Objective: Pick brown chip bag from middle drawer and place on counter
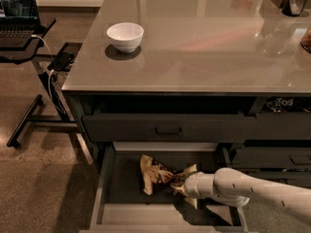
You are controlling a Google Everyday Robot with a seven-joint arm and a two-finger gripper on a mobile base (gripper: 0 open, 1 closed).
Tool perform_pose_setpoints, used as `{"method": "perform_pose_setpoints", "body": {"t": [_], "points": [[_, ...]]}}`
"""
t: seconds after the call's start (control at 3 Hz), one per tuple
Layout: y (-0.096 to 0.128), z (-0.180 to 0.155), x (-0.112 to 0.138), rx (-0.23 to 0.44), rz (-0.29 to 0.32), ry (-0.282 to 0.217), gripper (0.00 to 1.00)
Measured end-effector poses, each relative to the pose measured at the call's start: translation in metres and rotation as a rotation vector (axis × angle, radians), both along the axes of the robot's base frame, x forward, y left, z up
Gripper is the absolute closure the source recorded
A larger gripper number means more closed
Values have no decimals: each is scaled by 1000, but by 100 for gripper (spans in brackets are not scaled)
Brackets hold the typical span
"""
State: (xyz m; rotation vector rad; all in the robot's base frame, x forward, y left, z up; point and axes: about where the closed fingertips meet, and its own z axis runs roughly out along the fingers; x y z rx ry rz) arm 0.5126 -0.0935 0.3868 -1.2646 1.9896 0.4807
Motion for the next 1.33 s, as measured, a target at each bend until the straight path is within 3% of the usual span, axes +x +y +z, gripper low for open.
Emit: {"method": "perform_pose_setpoints", "body": {"t": [0.33,0.67,1.33], "points": [[0,0,0,0,0,0,100],[-5,24,-4,12,-4,-38,100],[-39,128,-17,32,-12,-196,100]]}}
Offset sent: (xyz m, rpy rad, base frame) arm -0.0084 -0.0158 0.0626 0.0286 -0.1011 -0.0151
